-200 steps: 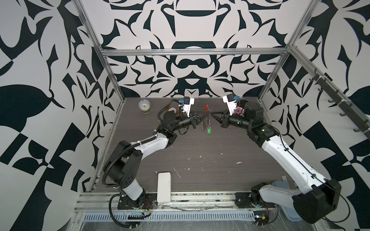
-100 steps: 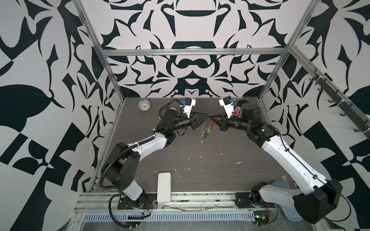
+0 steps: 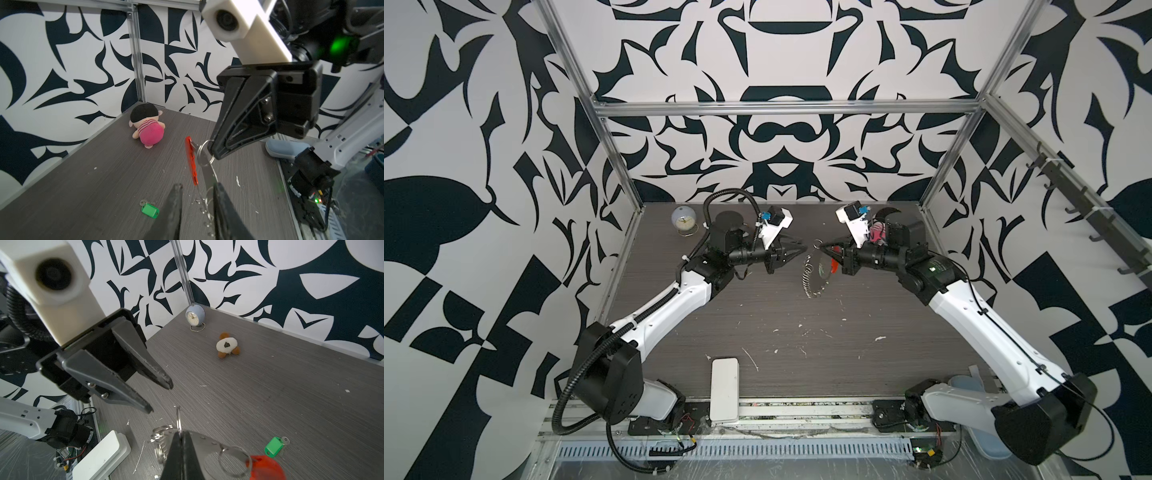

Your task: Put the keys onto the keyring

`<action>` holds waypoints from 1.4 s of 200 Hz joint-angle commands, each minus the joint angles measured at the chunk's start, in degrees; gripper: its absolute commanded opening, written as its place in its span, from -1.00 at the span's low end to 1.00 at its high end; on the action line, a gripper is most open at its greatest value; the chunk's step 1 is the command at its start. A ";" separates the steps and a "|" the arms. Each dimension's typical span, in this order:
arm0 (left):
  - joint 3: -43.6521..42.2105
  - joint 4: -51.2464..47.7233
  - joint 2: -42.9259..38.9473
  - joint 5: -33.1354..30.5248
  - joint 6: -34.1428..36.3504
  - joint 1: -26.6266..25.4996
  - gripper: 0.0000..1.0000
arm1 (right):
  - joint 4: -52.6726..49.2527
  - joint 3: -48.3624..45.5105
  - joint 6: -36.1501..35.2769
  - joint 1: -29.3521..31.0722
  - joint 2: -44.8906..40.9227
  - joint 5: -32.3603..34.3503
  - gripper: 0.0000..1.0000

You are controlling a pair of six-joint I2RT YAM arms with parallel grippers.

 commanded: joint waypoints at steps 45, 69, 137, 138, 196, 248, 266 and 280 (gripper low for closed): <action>10.58 -18.92 4.98 12.48 12.95 2.27 -0.40 | -1.10 4.95 -4.73 2.94 1.69 -0.41 -1.00; 10.58 -17.53 5.62 13.63 11.70 3.11 -0.40 | -1.18 4.78 -5.26 3.46 1.69 -0.08 -1.00; 11.46 -15.94 7.62 14.94 8.99 3.86 -0.43 | -0.22 4.53 -5.37 4.34 2.49 -0.02 -1.00; 11.46 -15.91 7.61 14.92 8.96 3.86 -0.43 | -0.26 4.53 -5.37 4.35 2.50 -0.01 -1.00; 10.85 -12.75 8.33 14.54 6.73 4.39 -0.38 | 0.05 4.24 -5.37 4.41 2.86 0.09 -1.00; 11.03 -13.08 8.71 16.85 6.32 4.48 -0.41 | 0.89 4.43 -5.20 4.44 3.58 -0.09 -1.00; 11.22 -13.23 9.21 17.61 6.04 4.46 -0.39 | 0.93 4.70 -5.09 4.49 3.91 -0.28 -1.00; 11.45 -13.42 9.54 18.20 5.83 4.48 -0.38 | 1.02 4.77 -5.10 4.53 4.03 -0.31 -1.00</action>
